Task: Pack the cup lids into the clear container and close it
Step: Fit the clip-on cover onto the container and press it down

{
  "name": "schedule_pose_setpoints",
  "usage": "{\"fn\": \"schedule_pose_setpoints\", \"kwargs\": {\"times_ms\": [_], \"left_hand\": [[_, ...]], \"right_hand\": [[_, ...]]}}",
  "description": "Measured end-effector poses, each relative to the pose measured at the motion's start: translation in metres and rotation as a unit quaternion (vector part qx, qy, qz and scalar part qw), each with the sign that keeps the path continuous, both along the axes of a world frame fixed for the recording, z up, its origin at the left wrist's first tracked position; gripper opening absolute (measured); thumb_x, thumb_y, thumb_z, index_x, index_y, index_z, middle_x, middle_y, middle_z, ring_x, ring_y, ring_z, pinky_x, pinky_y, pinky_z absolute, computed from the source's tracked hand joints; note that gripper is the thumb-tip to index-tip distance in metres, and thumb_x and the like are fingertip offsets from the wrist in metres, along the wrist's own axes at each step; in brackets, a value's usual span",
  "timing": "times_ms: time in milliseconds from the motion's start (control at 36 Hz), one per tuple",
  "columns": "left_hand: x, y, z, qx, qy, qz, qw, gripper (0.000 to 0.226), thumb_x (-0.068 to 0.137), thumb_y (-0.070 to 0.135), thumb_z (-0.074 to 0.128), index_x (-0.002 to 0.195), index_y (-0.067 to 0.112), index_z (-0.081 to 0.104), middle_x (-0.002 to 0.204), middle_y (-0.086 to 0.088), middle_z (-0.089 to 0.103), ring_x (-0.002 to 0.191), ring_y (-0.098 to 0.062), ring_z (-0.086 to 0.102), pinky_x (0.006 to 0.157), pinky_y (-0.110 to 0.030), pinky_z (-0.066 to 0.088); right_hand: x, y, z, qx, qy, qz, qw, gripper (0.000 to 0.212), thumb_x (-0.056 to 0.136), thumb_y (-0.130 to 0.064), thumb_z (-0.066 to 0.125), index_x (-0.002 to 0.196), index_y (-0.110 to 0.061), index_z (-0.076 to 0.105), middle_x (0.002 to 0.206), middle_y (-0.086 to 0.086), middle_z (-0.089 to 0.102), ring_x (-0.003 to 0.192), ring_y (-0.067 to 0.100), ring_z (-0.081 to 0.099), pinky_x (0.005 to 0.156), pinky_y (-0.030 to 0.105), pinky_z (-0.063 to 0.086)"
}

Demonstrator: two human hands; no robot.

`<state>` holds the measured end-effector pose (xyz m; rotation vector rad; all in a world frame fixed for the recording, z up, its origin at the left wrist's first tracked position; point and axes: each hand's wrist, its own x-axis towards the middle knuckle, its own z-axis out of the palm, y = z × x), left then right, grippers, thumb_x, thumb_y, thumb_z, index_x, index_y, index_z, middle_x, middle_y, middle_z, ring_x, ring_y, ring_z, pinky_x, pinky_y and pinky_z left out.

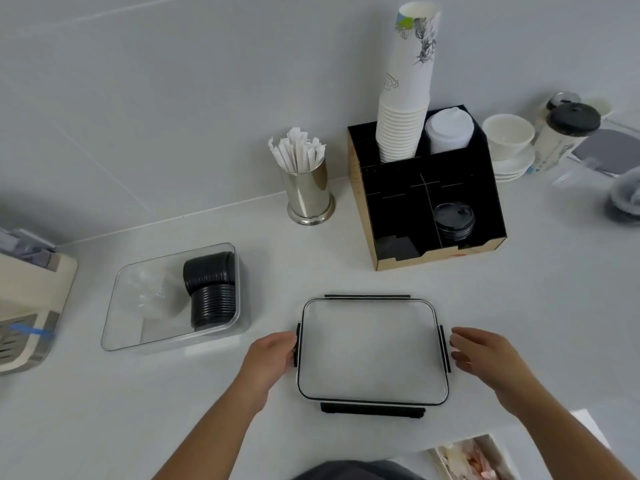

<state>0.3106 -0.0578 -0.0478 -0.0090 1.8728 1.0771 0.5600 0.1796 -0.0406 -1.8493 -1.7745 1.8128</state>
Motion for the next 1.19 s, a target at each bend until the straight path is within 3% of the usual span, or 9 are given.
{"fn": "schedule_pose_setpoints", "kwargs": {"times_ms": [111, 333, 528, 583, 694, 806, 917, 1056, 1194], "left_hand": [[-0.005, 0.005, -0.01, -0.045, 0.011, -0.026, 0.999, 0.015, 0.069, 0.036, 0.06, 0.079, 0.026, 0.058, 0.082, -0.001, 0.053, 0.077, -0.014, 0.046, 0.076, -0.032, 0.039], [0.004, 0.016, 0.004, -0.049, 0.004, 0.015, 0.999, 0.017, 0.071, 0.03, 0.064, 0.076, 0.018, 0.073, 0.076, -0.003, 0.065, 0.072, -0.019, 0.056, 0.082, -0.034, 0.05], [0.009, 0.019, 0.004, -0.049, 0.012, 0.034, 0.998, 0.024, 0.072, 0.03, 0.064, 0.077, 0.008, 0.074, 0.077, -0.002, 0.071, 0.074, -0.021, 0.06, 0.089, -0.038, 0.053], [0.007, 0.018, 0.003, -0.054, 0.006, 0.033, 0.998, 0.033, 0.069, 0.034, 0.067, 0.083, 0.004, 0.074, 0.084, -0.005, 0.074, 0.077, -0.021, 0.062, 0.097, -0.042, 0.051], [0.01, 0.019, 0.014, -0.043, 0.016, 0.038, 0.998, 0.029, 0.062, 0.038, 0.066, 0.075, 0.012, 0.068, 0.082, -0.007, 0.069, 0.076, -0.02, 0.059, 0.084, -0.037, 0.05], [0.013, 0.017, 0.029, -0.035, 0.058, 0.06, 0.996, 0.024, 0.076, 0.037, 0.07, 0.092, 0.021, 0.078, 0.1, 0.002, 0.078, 0.102, -0.019, 0.07, 0.101, -0.044, 0.05], [0.016, 0.014, 0.049, -0.017, 0.089, 0.072, 0.993, 0.02, 0.082, 0.032, 0.07, 0.097, 0.021, 0.078, 0.103, 0.001, 0.077, 0.103, -0.021, 0.07, 0.1, -0.045, 0.052], [0.015, 0.006, 0.072, 0.012, 0.109, 0.12, 0.987, 0.016, 0.091, 0.02, 0.067, 0.105, 0.016, 0.074, 0.105, -0.001, 0.076, 0.103, -0.021, 0.069, 0.101, -0.043, 0.051], [0.005, -0.007, 0.099, 0.047, 0.124, 0.158, 0.978, 0.02, 0.091, 0.02, 0.065, 0.11, 0.02, 0.073, 0.113, -0.001, 0.073, 0.107, -0.02, 0.068, 0.102, -0.042, 0.05]], "right_hand": [[0.001, -0.001, -0.004, -0.035, 0.016, 0.018, 0.999, 0.026, 0.092, -0.011, 0.056, 0.097, 0.014, 0.062, 0.08, 0.012, 0.063, 0.076, 0.023, 0.059, 0.086, 0.041, 0.055], [0.002, 0.0, -0.006, -0.045, 0.019, 0.029, 0.998, 0.021, 0.09, -0.01, 0.055, 0.087, 0.005, 0.069, 0.088, 0.036, 0.063, 0.074, 0.023, 0.058, 0.097, 0.055, 0.051], [0.001, 0.002, -0.006, -0.038, 0.004, 0.043, 0.998, 0.031, 0.083, -0.02, 0.057, 0.089, 0.009, 0.063, 0.073, 0.007, 0.059, 0.07, 0.02, 0.054, 0.095, 0.056, 0.049], [0.001, 0.003, -0.005, -0.04, 0.003, 0.049, 0.998, 0.036, 0.078, -0.025, 0.056, 0.09, 0.008, 0.063, 0.073, 0.007, 0.059, 0.069, 0.02, 0.054, 0.092, 0.053, 0.053], [-0.001, 0.005, -0.001, -0.044, 0.01, 0.052, 0.998, 0.041, 0.073, -0.029, 0.057, 0.09, 0.007, 0.065, 0.073, 0.008, 0.059, 0.068, 0.02, 0.055, 0.089, 0.052, 0.055], [-0.007, 0.006, 0.011, -0.033, 0.031, 0.037, 0.998, 0.035, 0.078, -0.027, 0.057, 0.088, 0.005, 0.066, 0.073, 0.015, 0.063, 0.07, 0.021, 0.056, 0.094, 0.057, 0.051], [-0.017, 0.011, 0.029, -0.016, 0.071, 0.042, 0.996, 0.033, 0.081, -0.023, 0.055, 0.088, 0.007, 0.065, 0.097, 0.034, 0.063, 0.072, 0.022, 0.058, 0.097, 0.056, 0.05], [-0.038, 0.017, 0.047, 0.012, 0.104, 0.036, 0.994, 0.024, 0.088, -0.015, 0.055, 0.086, -0.007, 0.077, 0.093, 0.021, 0.075, 0.092, 0.039, 0.07, 0.093, 0.046, 0.057], [-0.062, 0.011, 0.073, 0.029, 0.148, 0.024, 0.988, 0.021, 0.09, -0.009, 0.056, 0.083, -0.001, 0.075, 0.092, 0.022, 0.075, 0.095, 0.041, 0.069, 0.084, 0.035, 0.058]]}}
